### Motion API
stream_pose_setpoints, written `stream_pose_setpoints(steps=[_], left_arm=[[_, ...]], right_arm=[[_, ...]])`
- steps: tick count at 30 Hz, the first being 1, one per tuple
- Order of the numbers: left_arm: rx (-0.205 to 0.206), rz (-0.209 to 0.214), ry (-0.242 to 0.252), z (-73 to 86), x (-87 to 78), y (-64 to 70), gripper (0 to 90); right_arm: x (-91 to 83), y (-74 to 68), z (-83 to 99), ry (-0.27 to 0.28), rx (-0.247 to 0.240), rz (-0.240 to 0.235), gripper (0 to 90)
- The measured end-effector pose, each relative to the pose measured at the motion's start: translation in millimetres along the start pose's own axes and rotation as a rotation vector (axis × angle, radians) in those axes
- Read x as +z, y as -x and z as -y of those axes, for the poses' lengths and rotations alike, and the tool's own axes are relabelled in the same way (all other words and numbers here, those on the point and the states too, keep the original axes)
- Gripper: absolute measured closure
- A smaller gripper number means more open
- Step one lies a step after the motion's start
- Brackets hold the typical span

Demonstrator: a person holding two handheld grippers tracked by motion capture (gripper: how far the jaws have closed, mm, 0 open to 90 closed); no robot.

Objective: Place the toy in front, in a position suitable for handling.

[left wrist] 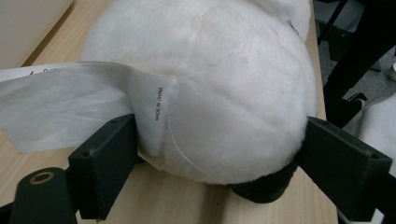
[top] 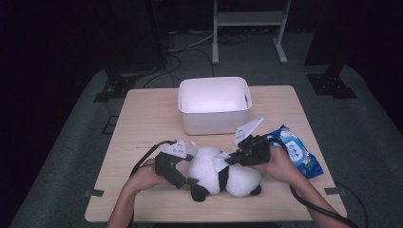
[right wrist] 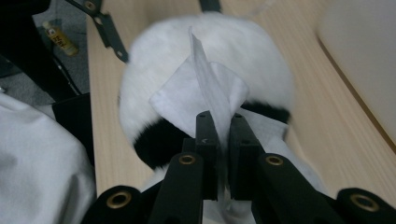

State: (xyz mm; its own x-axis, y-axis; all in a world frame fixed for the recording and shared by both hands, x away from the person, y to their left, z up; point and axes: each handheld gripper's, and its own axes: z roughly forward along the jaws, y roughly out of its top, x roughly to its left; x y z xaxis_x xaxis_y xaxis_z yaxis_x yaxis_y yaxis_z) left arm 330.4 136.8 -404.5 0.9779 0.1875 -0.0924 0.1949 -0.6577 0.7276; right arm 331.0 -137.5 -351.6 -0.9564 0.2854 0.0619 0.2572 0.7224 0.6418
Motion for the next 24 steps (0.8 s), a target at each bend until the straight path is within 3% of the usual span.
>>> stream_pose_setpoints(steps=[5, 10, 17, 21, 22, 24], left_arm=[[0.003, 0.004, -0.003, -0.4, 0.5, -0.7, 12.7], [-0.006, 0.005, 0.002, 0.8, 0.2, -1.8, 12.6], [-0.005, 0.002, -0.006, 0.1, 1.0, -1.7, 12.5], [-0.011, 0.004, -0.004, 0.1, 0.2, -1.9, 12.5], [-0.010, 0.005, -0.005, -0.1, -0.1, -2.3, 12.5], [-0.009, 0.002, -0.011, -0.2, -1.1, -2.8, 12.6]], right_arm=[[23.0, -15.1, -27.8, -0.002, -0.068, -0.046, 83.8], [31.0, -18.3, -38.2, -0.021, -0.096, -0.049, 83.9], [10.1, -3.4, -13.2, -0.006, -0.023, -0.006, 83.8], [-5.2, 6.8, 8.8, -0.019, 0.021, 0.032, 83.7], [-13.6, 13.4, 20.2, -0.009, 0.062, 0.046, 83.5], [-17.6, 17.2, 25.2, -0.003, 0.071, 0.055, 83.5]])
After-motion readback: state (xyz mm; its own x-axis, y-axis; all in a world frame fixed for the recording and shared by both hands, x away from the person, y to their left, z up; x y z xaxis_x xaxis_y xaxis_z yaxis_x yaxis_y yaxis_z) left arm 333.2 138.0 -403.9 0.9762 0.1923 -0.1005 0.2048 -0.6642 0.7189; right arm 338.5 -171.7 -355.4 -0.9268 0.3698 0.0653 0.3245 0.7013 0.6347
